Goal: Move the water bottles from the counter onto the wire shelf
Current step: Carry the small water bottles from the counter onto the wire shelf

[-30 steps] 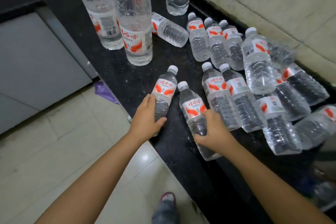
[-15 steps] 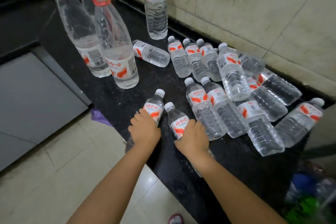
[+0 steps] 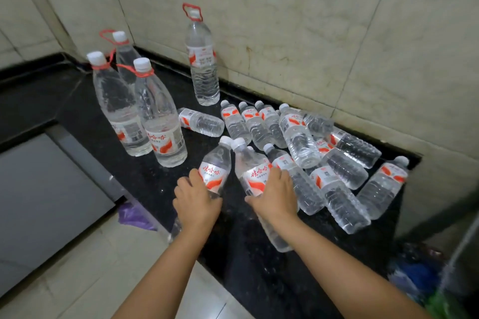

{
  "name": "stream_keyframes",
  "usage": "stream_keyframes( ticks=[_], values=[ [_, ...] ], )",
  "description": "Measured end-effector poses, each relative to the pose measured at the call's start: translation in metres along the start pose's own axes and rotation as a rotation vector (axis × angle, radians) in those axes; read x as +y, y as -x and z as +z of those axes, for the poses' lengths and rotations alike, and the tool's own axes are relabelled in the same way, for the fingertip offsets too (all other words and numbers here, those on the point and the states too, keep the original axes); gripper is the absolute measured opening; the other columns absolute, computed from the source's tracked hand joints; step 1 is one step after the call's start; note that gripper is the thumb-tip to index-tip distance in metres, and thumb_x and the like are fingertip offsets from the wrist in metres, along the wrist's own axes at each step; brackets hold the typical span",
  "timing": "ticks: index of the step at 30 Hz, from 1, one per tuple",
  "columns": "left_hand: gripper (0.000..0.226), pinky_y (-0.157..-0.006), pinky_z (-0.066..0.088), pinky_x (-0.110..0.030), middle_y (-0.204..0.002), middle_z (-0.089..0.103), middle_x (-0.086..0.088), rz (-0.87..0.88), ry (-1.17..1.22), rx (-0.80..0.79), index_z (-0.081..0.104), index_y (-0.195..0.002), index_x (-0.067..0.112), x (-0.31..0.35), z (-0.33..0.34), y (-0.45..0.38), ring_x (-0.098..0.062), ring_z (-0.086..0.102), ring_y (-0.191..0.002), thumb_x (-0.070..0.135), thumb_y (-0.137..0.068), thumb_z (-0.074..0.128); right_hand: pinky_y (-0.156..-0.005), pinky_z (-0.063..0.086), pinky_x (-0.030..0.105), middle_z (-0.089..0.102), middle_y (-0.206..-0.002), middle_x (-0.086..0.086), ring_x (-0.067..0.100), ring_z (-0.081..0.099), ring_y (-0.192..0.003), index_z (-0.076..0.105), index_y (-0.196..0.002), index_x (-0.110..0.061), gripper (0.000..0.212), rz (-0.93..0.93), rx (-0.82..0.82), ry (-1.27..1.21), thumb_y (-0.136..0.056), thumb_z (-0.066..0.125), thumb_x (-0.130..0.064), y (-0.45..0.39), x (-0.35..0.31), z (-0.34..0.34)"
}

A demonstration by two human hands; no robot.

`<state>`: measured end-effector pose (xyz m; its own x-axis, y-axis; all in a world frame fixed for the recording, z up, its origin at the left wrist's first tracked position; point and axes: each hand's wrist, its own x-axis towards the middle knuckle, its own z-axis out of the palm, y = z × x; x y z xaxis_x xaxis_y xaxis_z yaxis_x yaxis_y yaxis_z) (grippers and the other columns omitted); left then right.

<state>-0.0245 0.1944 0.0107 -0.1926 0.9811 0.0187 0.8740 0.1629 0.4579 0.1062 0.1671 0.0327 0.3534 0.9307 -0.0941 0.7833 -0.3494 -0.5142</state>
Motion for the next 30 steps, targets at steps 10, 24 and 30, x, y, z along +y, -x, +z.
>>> stream_keyframes(
  ticks=[10, 24, 30],
  values=[
    [0.073, -0.091, 0.036, -0.044, -0.119, 0.044, -0.023, 0.372, 0.427, 0.308, 0.038, -0.126, 0.0, 0.152, -0.078, 0.034, -0.037, 0.039, -0.111, 0.02, -0.067, 0.078, -0.094, 0.034, 0.029, 0.042, -0.125, 0.01, 0.026, 0.039, -0.119, 0.038, -0.119, -0.005, 0.071, -0.094, 0.538, -0.183, -0.069, 0.077, -0.035, 0.022, 0.001, -0.179],
    [0.081, -0.098, 0.033, -0.039, -0.124, 0.038, -0.02, 0.684, 0.86, 0.068, 0.032, -0.129, -0.001, 0.386, -0.04, 0.246, -0.033, 0.037, -0.117, 0.016, -0.065, 0.079, -0.087, 0.037, 0.029, 0.046, -0.119, 0.011, 0.026, 0.043, -0.112, 0.042, -0.116, -0.003, 0.068, 0.081, 0.997, -0.133, -0.066, 0.08, -0.031, 0.135, 0.231, -0.398],
    [0.085, -0.103, 0.033, -0.041, -0.127, 0.036, -0.02, 0.562, 1.002, -0.039, 0.029, -0.132, -0.002, 0.456, -0.007, 0.289, -0.032, 0.033, -0.119, 0.014, -0.066, 0.079, -0.099, 0.043, 0.035, 0.044, -0.126, 0.01, 0.024, 0.044, -0.117, 0.036, -0.127, -0.005, 0.075, 0.102, 0.978, -0.176, -0.07, 0.078, -0.028, 0.142, 0.321, -0.414]
  ],
)
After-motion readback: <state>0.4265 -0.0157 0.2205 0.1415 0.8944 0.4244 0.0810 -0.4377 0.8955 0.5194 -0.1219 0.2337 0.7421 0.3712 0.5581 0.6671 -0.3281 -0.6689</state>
